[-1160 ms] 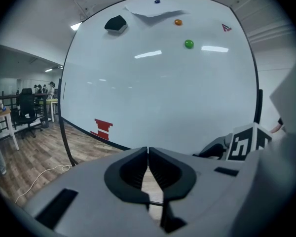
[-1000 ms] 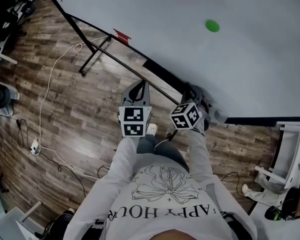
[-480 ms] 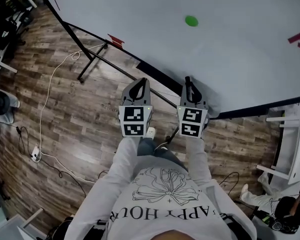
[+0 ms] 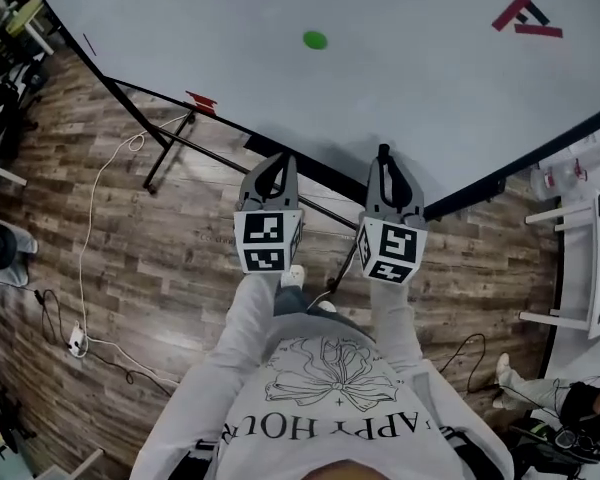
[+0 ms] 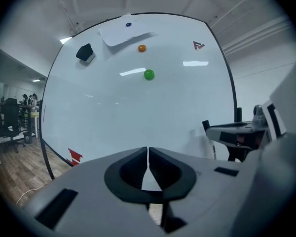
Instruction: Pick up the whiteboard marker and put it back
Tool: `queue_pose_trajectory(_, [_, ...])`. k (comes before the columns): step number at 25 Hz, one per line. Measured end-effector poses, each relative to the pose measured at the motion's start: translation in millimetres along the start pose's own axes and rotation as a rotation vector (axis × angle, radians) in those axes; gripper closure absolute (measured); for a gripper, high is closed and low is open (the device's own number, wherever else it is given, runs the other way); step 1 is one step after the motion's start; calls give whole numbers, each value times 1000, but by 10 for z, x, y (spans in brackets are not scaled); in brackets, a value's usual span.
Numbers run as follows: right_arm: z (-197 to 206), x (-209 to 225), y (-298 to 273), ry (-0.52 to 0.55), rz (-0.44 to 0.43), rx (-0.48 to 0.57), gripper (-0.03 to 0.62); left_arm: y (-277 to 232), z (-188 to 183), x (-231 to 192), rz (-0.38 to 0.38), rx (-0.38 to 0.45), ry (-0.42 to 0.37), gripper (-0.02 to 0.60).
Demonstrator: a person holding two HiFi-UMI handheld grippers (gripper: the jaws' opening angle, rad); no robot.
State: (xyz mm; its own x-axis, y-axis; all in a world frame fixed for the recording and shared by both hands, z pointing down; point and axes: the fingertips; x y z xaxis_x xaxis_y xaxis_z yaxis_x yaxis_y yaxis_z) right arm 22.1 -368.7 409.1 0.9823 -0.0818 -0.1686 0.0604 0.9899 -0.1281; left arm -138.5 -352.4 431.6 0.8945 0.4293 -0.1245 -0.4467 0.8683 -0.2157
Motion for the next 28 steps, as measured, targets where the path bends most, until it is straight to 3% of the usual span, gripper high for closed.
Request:
queue_pose_trajectory(14, [36, 784, 218, -113, 150, 44, 531, -315, -100, 610, 111, -1, -46, 569])
queue_pose_trajectory(28, [590, 845, 153, -148, 164, 10, 531, -387, 131, 741, 135, -54, -45, 569])
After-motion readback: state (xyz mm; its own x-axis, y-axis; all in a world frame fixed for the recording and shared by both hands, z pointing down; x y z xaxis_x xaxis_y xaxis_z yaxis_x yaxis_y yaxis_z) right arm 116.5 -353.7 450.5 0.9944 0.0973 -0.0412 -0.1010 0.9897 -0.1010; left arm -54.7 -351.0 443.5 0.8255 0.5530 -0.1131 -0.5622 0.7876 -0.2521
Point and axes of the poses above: the fingertips, and each gripper's own axes: y backward along the fingers, x to its right, z out of its underside, and after that the axes turned 13 degrees about z, right-handed
